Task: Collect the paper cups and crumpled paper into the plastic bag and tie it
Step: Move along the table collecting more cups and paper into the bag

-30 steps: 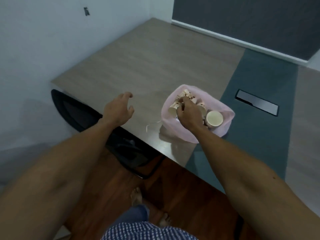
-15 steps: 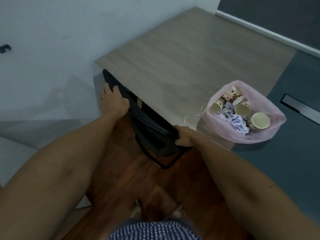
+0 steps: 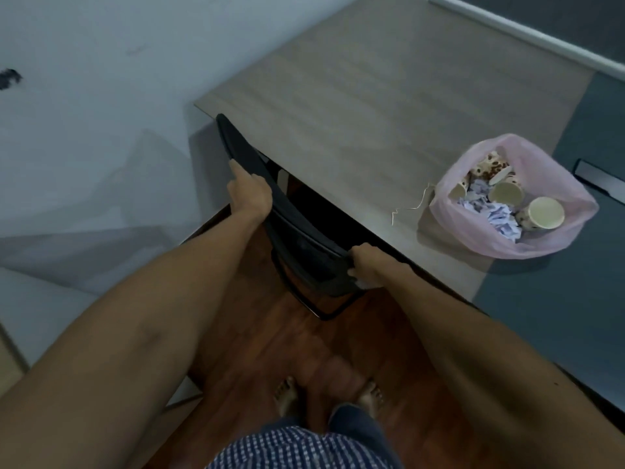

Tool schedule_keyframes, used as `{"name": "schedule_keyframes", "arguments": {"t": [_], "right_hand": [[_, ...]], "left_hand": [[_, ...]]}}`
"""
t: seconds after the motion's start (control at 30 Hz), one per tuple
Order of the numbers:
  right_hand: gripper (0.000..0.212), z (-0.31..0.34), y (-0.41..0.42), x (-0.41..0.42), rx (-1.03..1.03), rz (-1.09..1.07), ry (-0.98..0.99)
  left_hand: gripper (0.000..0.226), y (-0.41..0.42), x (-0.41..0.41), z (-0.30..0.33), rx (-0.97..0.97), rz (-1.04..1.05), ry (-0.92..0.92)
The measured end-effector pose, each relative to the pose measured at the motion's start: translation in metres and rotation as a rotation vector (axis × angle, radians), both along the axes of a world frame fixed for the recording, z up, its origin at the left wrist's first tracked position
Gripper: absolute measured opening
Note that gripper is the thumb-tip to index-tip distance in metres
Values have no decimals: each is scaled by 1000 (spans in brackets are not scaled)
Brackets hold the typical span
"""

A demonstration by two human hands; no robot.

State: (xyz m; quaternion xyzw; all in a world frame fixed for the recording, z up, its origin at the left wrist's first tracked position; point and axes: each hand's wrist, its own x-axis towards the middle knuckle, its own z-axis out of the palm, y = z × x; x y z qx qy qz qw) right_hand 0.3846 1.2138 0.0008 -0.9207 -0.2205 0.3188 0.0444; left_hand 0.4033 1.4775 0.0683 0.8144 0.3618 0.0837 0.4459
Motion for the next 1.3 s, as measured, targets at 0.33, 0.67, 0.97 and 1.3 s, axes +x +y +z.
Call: {"name": "schedule_keyframes", "arguments": {"t": [0.33,0.67,0.97,1.3], "right_hand": [[29,-16,117,-45,195,100,101],[36,-23,220,-73,429,109,209],[38,-38,267,-82,534,151,261],[28,-37,181,-61,328,66,108]], "left_hand": [[46,97,3,-3,77,-28,-10],[35,189,7,-13,274,-218,-97],[35,228,6,-13,329,-359,-138],[36,189,-17,-4,807,-290,-92]]}}
